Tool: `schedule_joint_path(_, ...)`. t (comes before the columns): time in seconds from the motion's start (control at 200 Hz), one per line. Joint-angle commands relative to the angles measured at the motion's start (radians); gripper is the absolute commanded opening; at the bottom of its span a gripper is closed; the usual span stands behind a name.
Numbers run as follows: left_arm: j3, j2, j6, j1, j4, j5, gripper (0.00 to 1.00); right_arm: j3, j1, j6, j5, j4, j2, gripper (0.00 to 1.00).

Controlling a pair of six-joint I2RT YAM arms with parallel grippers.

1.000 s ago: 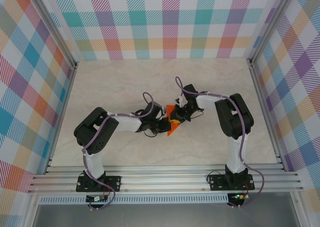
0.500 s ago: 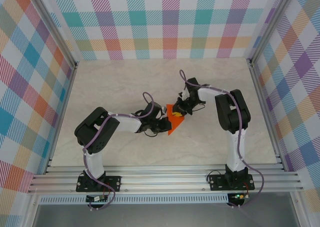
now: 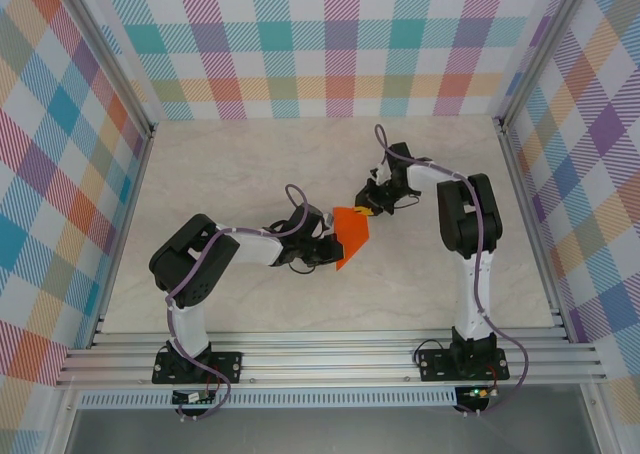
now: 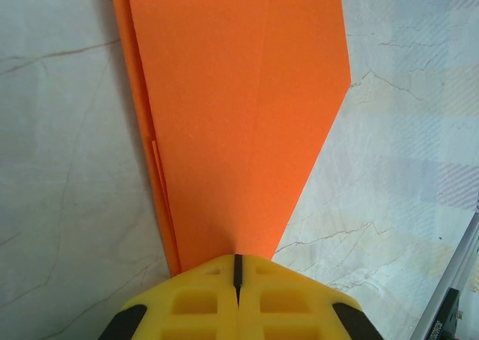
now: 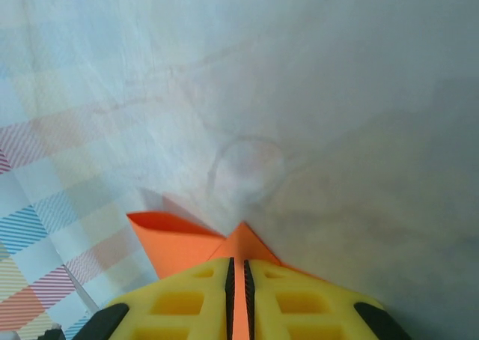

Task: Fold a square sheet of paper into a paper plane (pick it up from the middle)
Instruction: Fourth fold the wing at the center of the table.

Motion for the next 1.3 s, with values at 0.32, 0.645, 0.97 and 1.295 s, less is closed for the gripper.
schedule_joint_path(0.32, -0.066, 0.108, 0.014, -0.004, -0.328, -0.092, 0.02, 0.093, -0.07, -0.067, 0.071, 0.025, -0.061, 0.18)
schedule_joint_path(0.645, -0.028, 0.1, 0.015, -0.003, -0.339, -0.079, 0.03, -0.233, -0.001, -0.016, -0.087, 0.177, -0.268, 0.19)
schedule_joint_path(0.97, -0.001, 0.091, 0.015, -0.004, -0.338, -0.064, 0.03, -0.374, 0.106, -0.021, -0.085, 0.224, -0.225, 0.18)
schedule_joint_path(1.295, -0.006, 0.034, 0.033, -0.009, -0.348, -0.005, 0.06, -0.379, 0.107, -0.046, 0.04, 0.161, -0.137, 0.15)
